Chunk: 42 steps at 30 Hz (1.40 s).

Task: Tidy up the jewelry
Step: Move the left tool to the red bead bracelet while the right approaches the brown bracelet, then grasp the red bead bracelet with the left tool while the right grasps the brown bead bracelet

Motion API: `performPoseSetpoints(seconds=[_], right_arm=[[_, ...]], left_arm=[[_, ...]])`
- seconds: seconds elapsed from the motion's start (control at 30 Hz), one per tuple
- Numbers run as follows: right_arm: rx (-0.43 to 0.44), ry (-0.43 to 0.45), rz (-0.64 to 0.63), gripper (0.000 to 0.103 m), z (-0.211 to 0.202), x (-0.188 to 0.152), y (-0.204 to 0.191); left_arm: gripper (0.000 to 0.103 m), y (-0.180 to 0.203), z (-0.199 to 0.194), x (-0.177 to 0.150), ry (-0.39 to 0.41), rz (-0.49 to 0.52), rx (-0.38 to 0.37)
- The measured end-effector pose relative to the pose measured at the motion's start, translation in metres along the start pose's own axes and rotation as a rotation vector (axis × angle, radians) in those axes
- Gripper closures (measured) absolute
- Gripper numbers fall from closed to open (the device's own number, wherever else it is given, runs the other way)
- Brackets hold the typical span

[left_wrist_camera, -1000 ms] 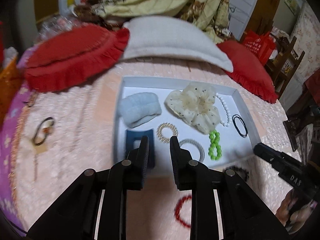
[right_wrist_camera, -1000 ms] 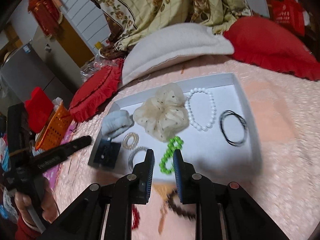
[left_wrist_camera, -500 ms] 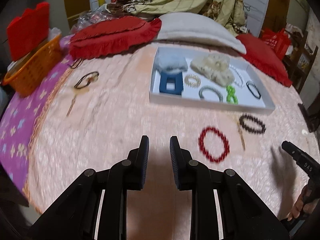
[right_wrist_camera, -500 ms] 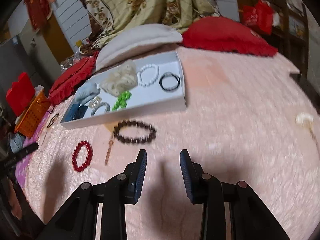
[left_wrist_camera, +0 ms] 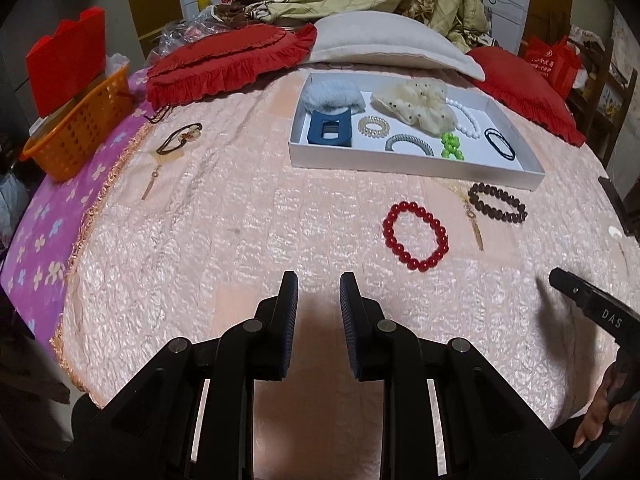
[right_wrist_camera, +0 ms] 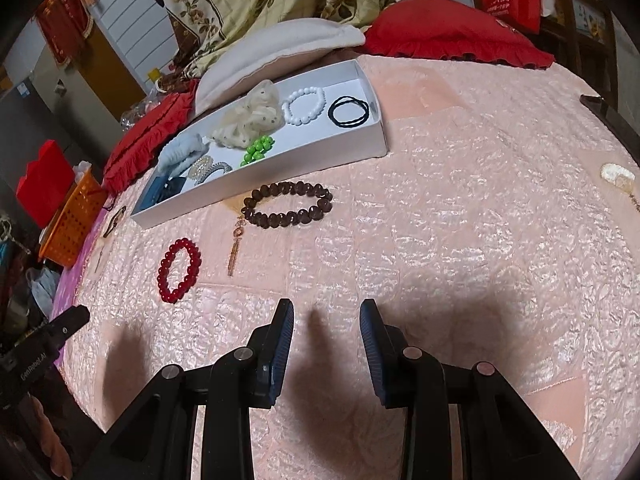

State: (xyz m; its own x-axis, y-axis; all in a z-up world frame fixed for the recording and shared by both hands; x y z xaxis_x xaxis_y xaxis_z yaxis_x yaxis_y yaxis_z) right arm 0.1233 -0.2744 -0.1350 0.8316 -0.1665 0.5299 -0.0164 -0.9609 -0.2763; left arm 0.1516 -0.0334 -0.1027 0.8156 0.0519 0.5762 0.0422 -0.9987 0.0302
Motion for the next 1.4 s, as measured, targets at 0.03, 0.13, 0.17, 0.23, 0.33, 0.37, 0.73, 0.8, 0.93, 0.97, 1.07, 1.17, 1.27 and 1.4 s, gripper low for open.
performPoseSetpoints(seconds=[0.03,0.13,0.17,0.23,0.33,0.37,0.73,0.8,0.93,0.97,1.07,1.17,1.27,1.4], right_arm=[[-0.001,0.000,0.000,0.070,0.000,0.000,0.000],[-0.005,-0.006,0.004,0.070,0.003,-0.001,0.002],[-0.004,-0.008,0.007,0.070,0.004,-0.001,0.003],[-0.005,-0.013,0.010,0.070,0.006,-0.001,0.004],[-0.006,-0.019,0.008,0.070,0.011,0.000,0.005],[-0.007,-0.020,0.006,0.070,0.012,0.001,0.006],[-0.046,-0.005,-0.050,0.070,0.033,0.052,0.016],[-0.043,-0.007,-0.064,0.070,0.041,0.063,0.015],[-0.040,-0.017,-0.112,0.070,0.056,0.075,0.007],[-0.039,-0.023,-0.122,0.070,0.060,0.076,0.005],[-0.032,-0.035,-0.142,0.070,0.071,0.079,0.000],[-0.039,-0.028,-0.174,0.070,0.076,0.084,-0.005],[-0.054,-0.017,-0.210,0.070,0.080,0.087,-0.010],[-0.128,-0.010,-0.298,0.070,0.085,0.086,-0.017]], left_arm=[[0.082,0.000,0.001,-0.001,-0.003,0.001,-0.001],[0.082,0.000,0.004,-0.003,-0.017,0.000,0.003],[0.082,0.000,0.005,-0.003,-0.020,-0.001,0.004],[0.082,0.000,0.008,-0.004,-0.025,0.000,0.006],[0.082,0.000,0.013,-0.006,-0.038,0.004,0.010],[0.082,0.001,0.016,-0.006,-0.045,0.004,0.008],[0.082,0.017,0.052,0.017,-0.137,-0.036,-0.136],[0.082,0.027,0.060,0.022,-0.156,-0.036,-0.165],[0.082,0.047,0.074,0.029,-0.163,0.010,-0.195],[0.082,0.052,0.076,0.030,-0.161,0.022,-0.199],[0.082,0.060,0.085,0.030,-0.173,0.042,-0.212],[0.082,0.065,0.092,0.030,-0.180,0.044,-0.223],[0.082,0.067,0.094,0.031,-0.158,0.054,-0.216],[0.082,0.068,0.094,0.032,-0.120,0.049,-0.212]])
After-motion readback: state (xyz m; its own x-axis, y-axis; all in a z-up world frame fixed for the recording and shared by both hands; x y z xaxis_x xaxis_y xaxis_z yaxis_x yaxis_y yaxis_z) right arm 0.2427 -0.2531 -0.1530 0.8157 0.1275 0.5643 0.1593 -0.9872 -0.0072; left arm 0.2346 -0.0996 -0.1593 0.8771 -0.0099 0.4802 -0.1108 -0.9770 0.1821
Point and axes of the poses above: each gripper's, at about its wrist camera, not at the fingertips, and z roughly the way its jaws point, y to its right, x to its top, the point moved 10 cm from there along z, roughly the way its jaws point, and after that the axes turned 7 degrees about -z, right-handed, at the moved point
